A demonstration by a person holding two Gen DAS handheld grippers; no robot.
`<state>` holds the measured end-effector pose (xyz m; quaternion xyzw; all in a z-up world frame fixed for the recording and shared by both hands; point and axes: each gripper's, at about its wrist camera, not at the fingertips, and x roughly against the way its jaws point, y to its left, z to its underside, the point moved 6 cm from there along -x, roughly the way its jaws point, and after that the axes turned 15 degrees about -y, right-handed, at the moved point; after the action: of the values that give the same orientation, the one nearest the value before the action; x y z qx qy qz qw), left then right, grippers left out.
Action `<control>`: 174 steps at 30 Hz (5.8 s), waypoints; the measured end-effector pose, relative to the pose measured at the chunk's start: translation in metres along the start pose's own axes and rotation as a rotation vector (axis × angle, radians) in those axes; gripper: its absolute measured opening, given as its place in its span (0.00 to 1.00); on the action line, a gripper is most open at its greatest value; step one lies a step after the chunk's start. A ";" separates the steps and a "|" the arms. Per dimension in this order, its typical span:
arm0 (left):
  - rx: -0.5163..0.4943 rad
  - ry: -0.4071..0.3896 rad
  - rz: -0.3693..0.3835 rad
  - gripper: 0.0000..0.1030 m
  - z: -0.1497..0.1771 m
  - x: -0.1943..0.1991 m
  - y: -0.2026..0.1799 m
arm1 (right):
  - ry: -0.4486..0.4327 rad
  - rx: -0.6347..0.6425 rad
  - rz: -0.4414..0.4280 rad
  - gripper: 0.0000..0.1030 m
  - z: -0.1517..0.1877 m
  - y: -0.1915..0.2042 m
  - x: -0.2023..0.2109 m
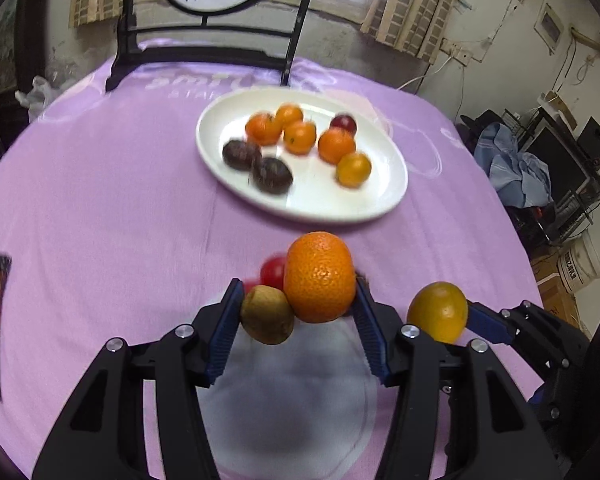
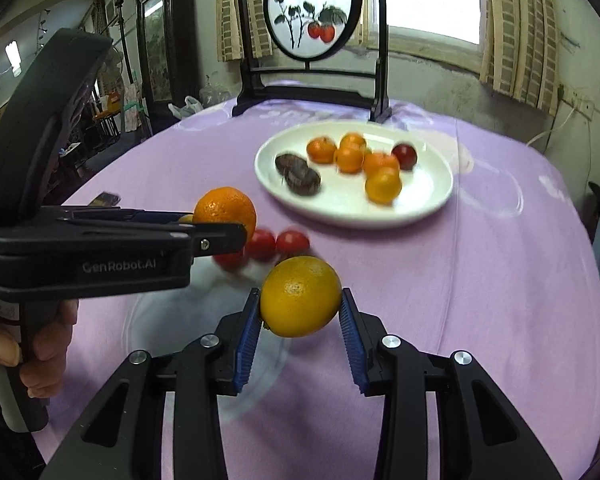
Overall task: Organize fruits
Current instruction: 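Grasp an orange with the left tool while the right tool carries the yellow fruit to the plate, then release the orange and small fruit from the left tool onto the plate, then grasp a red tomato with the left tool while the right tool carries the dark brown fruit to the plate, then move both open tools back to the two remaining red tomatoes, then carry a red tomato in the left tool while the right tool carries another tomato to the plate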
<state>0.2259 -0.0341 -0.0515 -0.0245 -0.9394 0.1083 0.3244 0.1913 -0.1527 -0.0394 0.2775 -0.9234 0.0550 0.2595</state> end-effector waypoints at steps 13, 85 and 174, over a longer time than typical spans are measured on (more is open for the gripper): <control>-0.067 0.008 -0.067 0.54 -0.091 -0.117 0.018 | 0.047 -0.013 0.060 0.41 -0.050 -0.041 -0.124; -0.161 0.102 0.026 0.28 0.041 -0.050 0.025 | 0.088 -0.140 0.117 0.46 0.031 -0.025 -0.028; -0.211 0.007 -0.010 0.90 0.029 -0.032 0.051 | 0.137 -0.092 0.105 0.30 0.019 0.004 -0.089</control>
<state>0.2321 0.0067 -0.1046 -0.0542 -0.9445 0.0072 0.3239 0.2437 -0.1115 -0.1009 0.2121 -0.9184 0.0451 0.3311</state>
